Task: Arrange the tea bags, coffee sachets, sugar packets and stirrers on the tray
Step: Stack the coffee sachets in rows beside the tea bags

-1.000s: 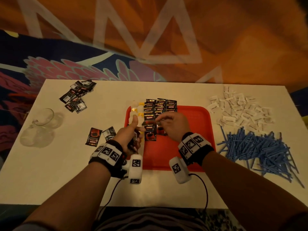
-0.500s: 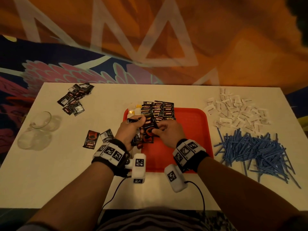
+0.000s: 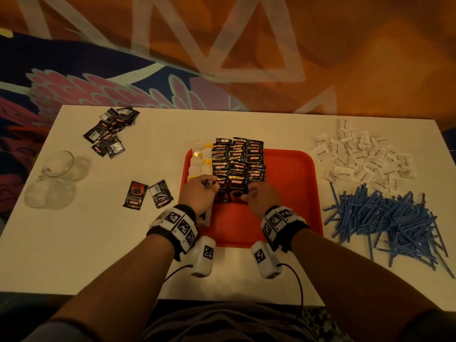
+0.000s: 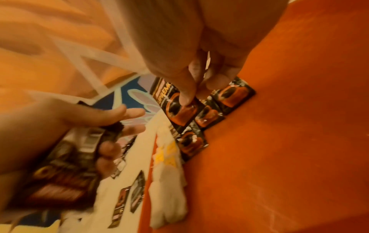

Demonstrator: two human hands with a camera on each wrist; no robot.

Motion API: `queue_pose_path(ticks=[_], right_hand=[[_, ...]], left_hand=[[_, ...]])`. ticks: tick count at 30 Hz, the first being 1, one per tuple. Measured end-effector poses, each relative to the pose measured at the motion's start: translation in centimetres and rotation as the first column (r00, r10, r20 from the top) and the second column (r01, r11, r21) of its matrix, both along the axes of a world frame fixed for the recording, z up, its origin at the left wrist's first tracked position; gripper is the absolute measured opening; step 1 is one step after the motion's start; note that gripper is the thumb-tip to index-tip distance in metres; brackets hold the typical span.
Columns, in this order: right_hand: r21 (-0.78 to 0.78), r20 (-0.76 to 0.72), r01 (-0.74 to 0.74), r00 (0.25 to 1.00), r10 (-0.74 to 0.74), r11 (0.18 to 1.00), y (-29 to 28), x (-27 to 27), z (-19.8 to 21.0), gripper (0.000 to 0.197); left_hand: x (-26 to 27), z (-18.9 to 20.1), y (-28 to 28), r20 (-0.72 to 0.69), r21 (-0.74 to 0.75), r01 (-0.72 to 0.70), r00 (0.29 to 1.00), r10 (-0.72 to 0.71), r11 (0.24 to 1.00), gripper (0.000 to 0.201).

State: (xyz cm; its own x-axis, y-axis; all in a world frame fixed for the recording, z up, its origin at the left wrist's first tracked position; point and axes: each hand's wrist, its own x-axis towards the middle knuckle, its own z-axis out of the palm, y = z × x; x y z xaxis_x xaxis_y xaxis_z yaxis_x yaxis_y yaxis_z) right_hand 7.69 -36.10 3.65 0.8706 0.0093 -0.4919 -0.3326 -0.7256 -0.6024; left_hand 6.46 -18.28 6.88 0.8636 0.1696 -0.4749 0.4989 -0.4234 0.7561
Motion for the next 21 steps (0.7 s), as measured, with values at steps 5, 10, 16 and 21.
queue_pose_path(ticks=[5,10,16,21], right_hand=[[-0.013,-0.085,0.186,0.979,-0.186,0.983,-0.8,0.9,-2.4,0.016],[-0.028,-0.153,0.210,0.965,-0.212,0.977,-0.3,2.3,-4.0,0.015],[0.013,-0.129,0.237,0.964,-0.233,0.972,0.3,2.9,-4.5,0.016],[0.009,-0.124,0.238,0.964,-0.235,0.971,0.6,3.1,-4.8,0.018]], left_hand=[[0.1,-1.9,0.2,-0.105,0.142,0.252,0.965,-0.239,0.957,0.041],[0.2,-2.9,0.2,-0.260,0.268,0.489,0.866,-0.427,0.830,0.064],[0.8,-3.6,0.0,-0.322,0.296,0.552,0.826,-0.463,0.779,0.071],[1.2,-4.0,-0.1,-0.299,0.294,0.534,0.839,-0.455,0.793,0.071]])
